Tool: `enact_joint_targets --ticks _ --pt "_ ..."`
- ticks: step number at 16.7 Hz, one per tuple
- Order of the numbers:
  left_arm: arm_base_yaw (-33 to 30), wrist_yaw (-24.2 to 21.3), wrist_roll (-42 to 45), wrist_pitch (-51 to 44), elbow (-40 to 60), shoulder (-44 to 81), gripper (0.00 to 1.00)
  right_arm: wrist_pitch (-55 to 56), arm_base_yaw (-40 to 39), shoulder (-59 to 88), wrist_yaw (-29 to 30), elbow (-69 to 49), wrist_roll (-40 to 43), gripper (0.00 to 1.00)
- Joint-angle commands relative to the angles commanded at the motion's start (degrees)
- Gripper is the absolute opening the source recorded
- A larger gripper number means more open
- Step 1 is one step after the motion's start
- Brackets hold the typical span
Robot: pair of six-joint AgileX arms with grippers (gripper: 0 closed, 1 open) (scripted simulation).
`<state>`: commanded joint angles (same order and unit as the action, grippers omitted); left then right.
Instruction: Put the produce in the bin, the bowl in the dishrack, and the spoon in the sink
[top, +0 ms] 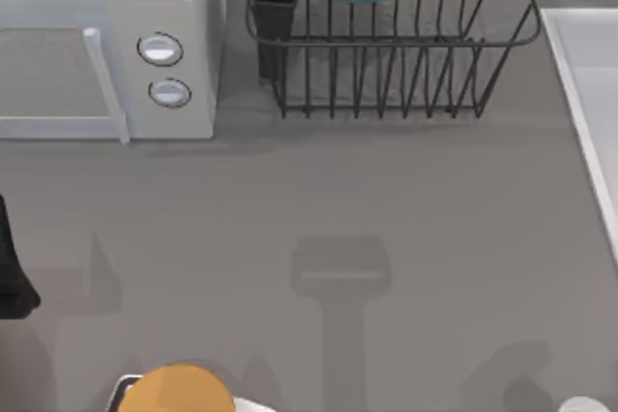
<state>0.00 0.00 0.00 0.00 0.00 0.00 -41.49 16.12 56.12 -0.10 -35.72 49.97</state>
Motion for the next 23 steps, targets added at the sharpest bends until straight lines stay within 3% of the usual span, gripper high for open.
enact_joint_targets --ticks 5,9,17,23 --pt "0.0 0.0 0.0 0.0 0.0 0.0 1.0 -12.88 4.94 17.28 -0.12 -10.96 15.49 1.0" --pt "0.0 0.0 0.0 0.0 0.0 0.0 1.0 -18.28 7.03 24.57 -0.18 -15.62 22.04 1.0" --pt "0.0 0.0 0.0 0.0 0.0 0.0 1.0 -17.84 7.01 25.57 -0.19 -15.36 22.59 1.0" --pt "0.0 0.0 0.0 0.0 0.0 0.0 1.0 -2.54 6.96 32.64 -0.2 -7.51 22.29 1.0"
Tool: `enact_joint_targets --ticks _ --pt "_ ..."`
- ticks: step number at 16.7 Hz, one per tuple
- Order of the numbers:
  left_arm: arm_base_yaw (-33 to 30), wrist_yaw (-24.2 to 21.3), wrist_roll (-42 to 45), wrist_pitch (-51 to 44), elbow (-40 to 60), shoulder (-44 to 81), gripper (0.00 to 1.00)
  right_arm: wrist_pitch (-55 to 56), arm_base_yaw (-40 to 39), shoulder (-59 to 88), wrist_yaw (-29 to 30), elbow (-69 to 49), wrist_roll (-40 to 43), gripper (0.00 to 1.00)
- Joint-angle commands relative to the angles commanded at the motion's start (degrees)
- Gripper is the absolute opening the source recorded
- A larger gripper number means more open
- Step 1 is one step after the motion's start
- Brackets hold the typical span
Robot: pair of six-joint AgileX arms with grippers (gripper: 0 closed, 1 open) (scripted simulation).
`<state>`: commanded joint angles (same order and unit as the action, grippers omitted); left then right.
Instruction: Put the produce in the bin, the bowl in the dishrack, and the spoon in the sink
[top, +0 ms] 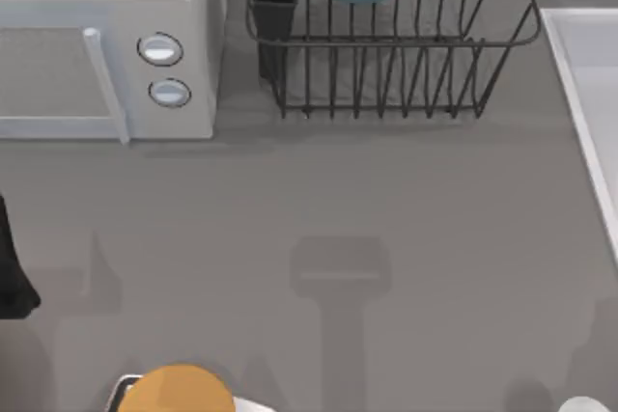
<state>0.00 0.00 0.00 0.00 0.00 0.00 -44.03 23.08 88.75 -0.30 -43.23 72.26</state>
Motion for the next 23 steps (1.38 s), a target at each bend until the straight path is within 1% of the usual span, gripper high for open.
enact_joint_targets --ticks 2,4,9,22,23 --pt "0.0 0.0 0.0 0.0 0.0 0.0 1.0 5.81 -0.05 2.74 0.0 3.0 -0.06 1.0" --pt "0.0 0.0 0.0 0.0 0.0 0.0 1.0 9.38 -0.05 4.58 0.0 5.01 -0.11 1.0" --pt "0.0 0.0 0.0 0.0 0.0 0.0 1.0 10.52 -0.07 5.17 0.0 5.68 -0.13 1.0" --pt "0.0 0.0 0.0 0.0 0.0 0.0 1.0 10.52 -0.07 5.17 0.0 5.68 -0.13 0.02" --pt "0.0 0.0 0.0 0.0 0.0 0.0 1.0 10.52 -0.07 5.17 0.0 5.68 -0.13 0.0"
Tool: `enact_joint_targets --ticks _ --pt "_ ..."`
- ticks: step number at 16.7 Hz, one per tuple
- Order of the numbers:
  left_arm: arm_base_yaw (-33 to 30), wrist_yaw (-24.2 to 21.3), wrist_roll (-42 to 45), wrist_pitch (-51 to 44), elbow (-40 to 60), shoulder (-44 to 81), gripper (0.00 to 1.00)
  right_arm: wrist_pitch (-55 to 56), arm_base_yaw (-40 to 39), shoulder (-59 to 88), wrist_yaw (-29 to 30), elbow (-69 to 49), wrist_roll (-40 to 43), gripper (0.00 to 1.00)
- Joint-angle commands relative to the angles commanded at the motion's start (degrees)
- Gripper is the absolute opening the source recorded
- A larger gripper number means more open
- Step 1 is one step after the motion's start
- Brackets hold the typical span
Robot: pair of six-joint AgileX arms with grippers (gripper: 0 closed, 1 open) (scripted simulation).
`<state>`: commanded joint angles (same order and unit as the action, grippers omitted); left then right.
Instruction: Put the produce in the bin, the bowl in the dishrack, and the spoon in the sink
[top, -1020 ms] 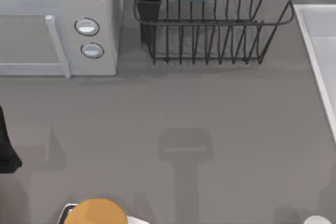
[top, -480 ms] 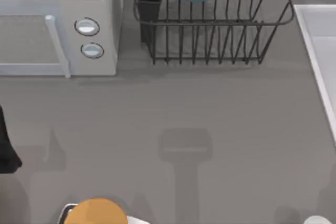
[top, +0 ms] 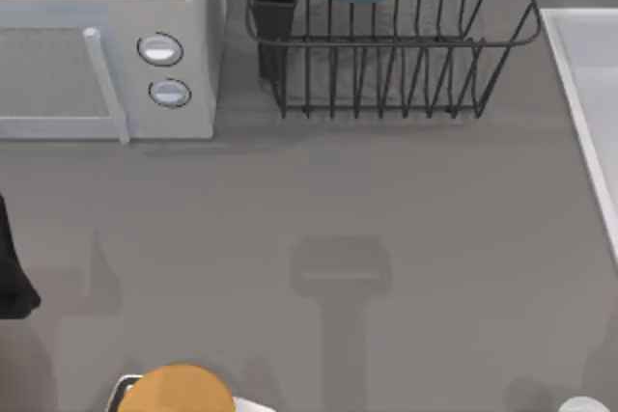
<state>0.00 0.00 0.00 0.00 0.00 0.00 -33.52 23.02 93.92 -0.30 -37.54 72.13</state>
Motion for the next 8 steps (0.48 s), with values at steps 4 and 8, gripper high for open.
enact_joint_targets --ticks 4,8 --pt "0.0 0.0 0.0 0.0 0.0 0.0 1.0 0.0 0.0 0.0 0.0 0.0 0.0 0.0" --pt "0.0 0.0 0.0 0.0 0.0 0.0 1.0 -6.14 -0.2 -3.96 -0.01 -2.19 -2.31 0.0"
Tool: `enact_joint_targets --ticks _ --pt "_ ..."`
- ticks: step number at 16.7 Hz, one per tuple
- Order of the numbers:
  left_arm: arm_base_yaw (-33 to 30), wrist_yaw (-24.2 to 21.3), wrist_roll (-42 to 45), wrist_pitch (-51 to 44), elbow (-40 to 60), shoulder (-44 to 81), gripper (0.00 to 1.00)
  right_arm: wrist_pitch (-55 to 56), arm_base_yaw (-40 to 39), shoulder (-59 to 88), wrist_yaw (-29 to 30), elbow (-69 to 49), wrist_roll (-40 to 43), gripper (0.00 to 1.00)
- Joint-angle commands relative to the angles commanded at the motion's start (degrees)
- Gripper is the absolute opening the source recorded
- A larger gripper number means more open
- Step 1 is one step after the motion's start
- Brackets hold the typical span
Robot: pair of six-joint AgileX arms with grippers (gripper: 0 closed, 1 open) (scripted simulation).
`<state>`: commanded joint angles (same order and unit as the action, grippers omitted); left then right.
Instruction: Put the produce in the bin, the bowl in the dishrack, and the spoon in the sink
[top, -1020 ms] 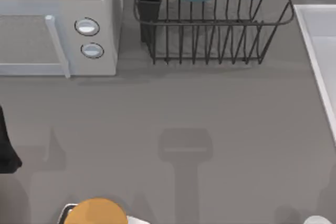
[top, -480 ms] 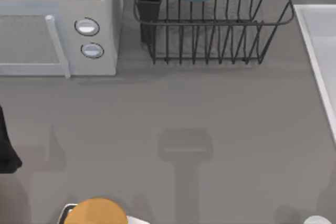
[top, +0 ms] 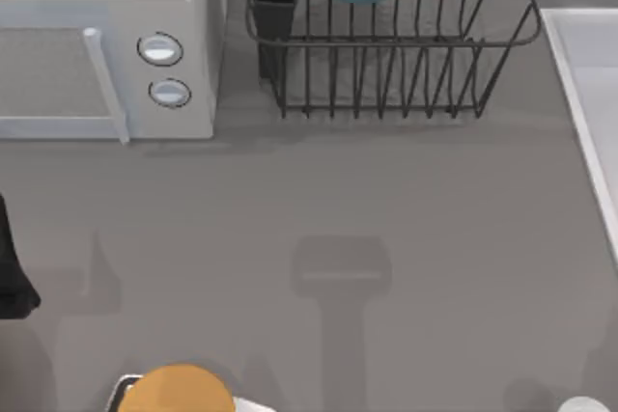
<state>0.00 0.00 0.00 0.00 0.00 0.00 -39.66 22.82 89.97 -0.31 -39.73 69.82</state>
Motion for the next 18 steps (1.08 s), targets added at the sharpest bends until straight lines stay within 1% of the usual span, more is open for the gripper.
enact_joint_targets --ticks 2,4,9,11,13,18 --pt "0.0 0.0 0.0 0.0 0.0 0.0 1.0 -0.93 0.04 -0.32 0.0 -0.77 0.12 0.0" --pt "0.0 0.0 0.0 0.0 0.0 0.0 1.0 -4.27 0.09 -1.46 -0.01 -3.19 0.47 0.0" --pt "0.0 0.0 0.0 0.0 0.0 0.0 1.0 -19.97 0.22 -6.61 -0.01 -11.7 0.75 0.0" --pt "0.0 0.0 0.0 0.0 0.0 0.0 1.0 -24.11 0.25 -8.69 0.01 -14.55 0.58 0.0" --pt "0.0 0.0 0.0 0.0 0.0 0.0 1.0 -25.83 0.25 -9.85 0.01 -15.94 0.41 0.0" --pt "0.0 0.0 0.0 0.0 0.0 0.0 1.0 -25.75 0.16 -9.65 0.01 -15.83 0.32 0.0"
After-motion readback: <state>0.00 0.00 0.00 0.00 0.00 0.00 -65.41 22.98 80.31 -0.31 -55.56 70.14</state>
